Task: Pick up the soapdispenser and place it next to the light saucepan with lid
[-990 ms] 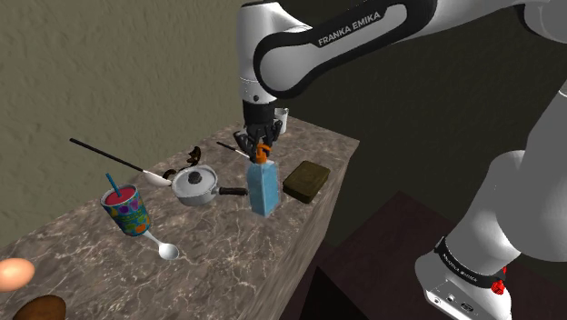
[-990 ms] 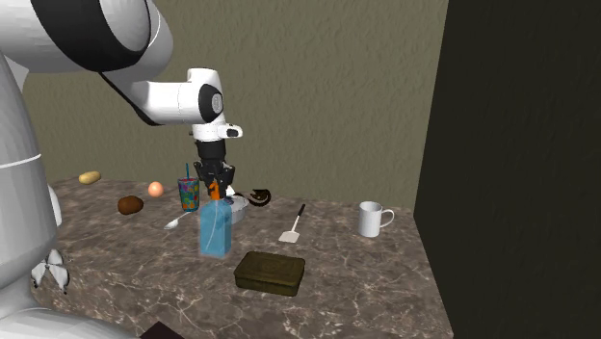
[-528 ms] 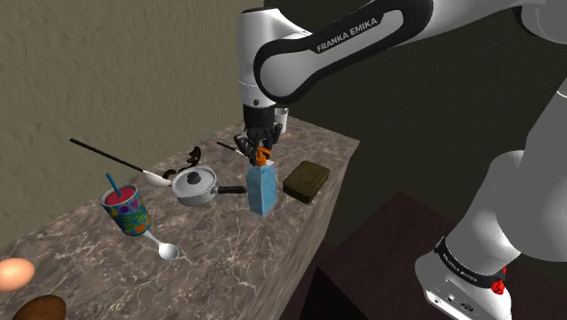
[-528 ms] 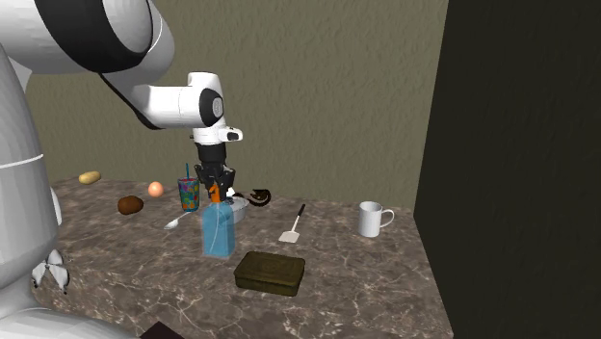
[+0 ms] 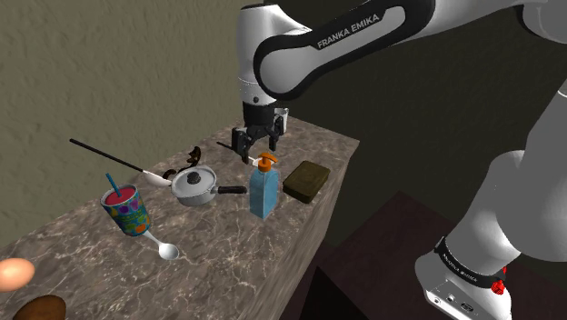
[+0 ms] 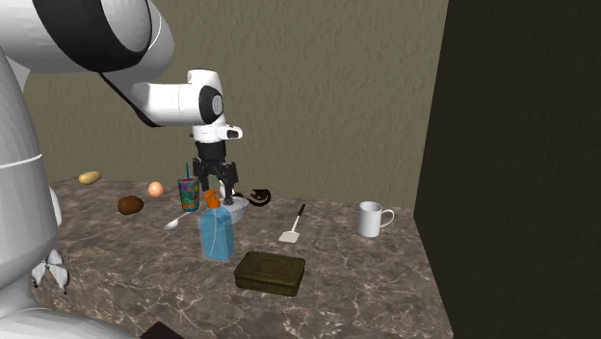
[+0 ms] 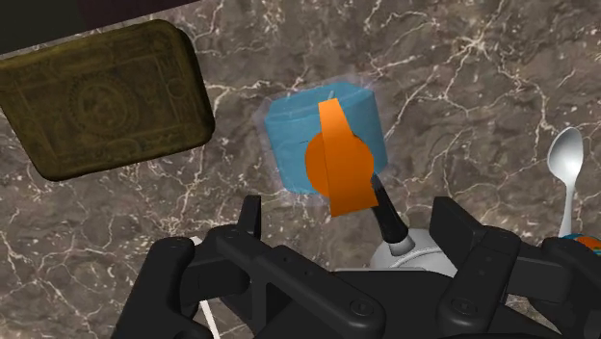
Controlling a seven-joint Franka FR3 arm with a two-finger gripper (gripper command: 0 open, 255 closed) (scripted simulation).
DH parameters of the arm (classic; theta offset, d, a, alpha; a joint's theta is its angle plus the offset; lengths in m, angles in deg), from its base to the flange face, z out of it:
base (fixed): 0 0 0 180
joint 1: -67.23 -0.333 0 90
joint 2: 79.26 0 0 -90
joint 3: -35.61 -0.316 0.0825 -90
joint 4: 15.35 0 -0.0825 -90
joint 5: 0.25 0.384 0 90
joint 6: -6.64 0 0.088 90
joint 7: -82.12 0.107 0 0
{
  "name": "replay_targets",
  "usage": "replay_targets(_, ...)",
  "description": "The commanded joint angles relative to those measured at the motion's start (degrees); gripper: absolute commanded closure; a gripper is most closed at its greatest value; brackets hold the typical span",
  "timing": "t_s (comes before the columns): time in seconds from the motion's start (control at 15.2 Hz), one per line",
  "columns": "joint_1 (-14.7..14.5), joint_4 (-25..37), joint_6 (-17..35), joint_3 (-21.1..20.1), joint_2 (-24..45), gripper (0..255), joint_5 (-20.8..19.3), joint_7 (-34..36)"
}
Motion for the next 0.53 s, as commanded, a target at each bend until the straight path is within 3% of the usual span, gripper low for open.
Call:
replay_targets(0.0, 0.0, 1.7, -2.8, 0.0, -1.1, 0, 0.2, -0.2)
replay_targets(0.13, 0.1, 4.1, -6.1, 0.0, -2.1, 0, 0.5, -0.3)
replay_targets(0.46, 0.1, 4.1, -6.1, 0.0, -2.1, 0, 0.5, -0.3)
